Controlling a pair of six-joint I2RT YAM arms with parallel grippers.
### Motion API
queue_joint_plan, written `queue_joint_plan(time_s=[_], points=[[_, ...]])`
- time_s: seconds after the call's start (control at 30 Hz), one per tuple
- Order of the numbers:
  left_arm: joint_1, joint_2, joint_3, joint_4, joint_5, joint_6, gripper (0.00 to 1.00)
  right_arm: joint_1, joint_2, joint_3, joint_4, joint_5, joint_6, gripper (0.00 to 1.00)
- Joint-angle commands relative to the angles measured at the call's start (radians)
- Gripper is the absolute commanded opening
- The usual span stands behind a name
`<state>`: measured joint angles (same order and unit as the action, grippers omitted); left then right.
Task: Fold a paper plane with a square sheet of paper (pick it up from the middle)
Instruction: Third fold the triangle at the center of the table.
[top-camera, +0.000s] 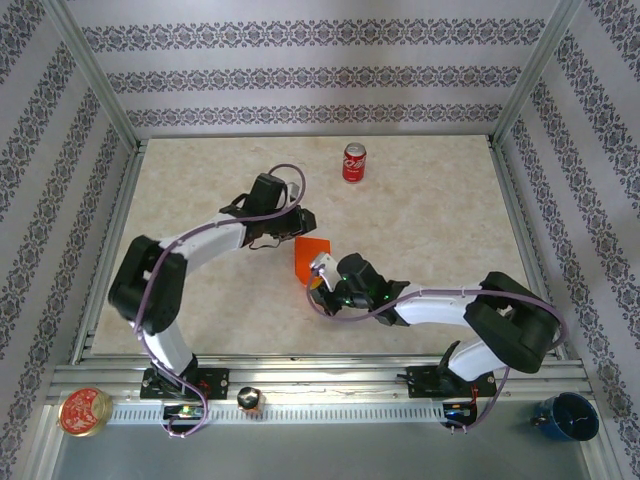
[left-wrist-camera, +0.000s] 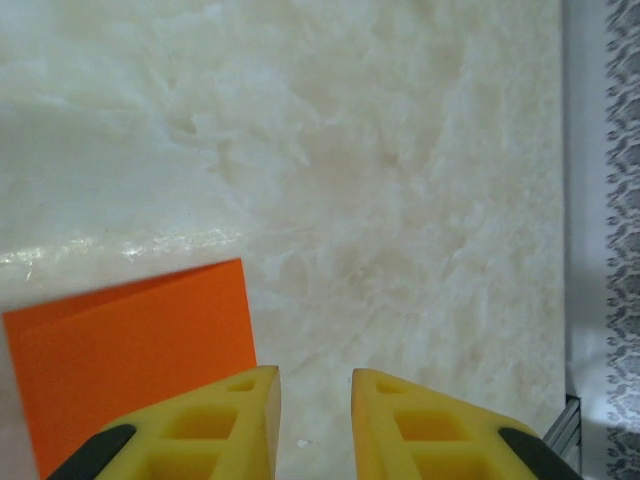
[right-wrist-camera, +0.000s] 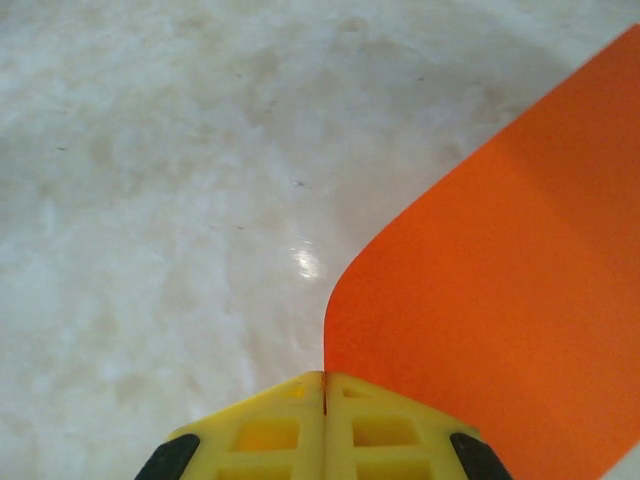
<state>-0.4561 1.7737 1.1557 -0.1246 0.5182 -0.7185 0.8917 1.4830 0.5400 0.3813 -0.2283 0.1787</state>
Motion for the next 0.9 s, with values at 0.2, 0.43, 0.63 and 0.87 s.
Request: queue_joint_plan(time_s=[0.2, 0.43, 0.63, 0.87], points=[[0.005, 0.156, 0.041, -0.098, 0.063, 0.071, 0.23, -0.025, 0.054, 0.074, -0.108, -0.104, 0.075, 0.00], [0.004, 0.202, -0.005, -0.087, 0.050, 0.076, 0.21, -0.062, 0.086, 0.084, -0.110, -0.178, 0.125, 0.00], [0.004, 0.196, -0.055, -0.068, 0.042, 0.070, 0.21, -0.107, 0.114, 0.100, -0.107, -0.225, 0.180, 0.00], [0.004, 0.191, -0.055, -0.079, 0.039, 0.076, 0.21, -0.161, 0.157, 0.155, -0.192, -0.249, 0.202, 0.00]])
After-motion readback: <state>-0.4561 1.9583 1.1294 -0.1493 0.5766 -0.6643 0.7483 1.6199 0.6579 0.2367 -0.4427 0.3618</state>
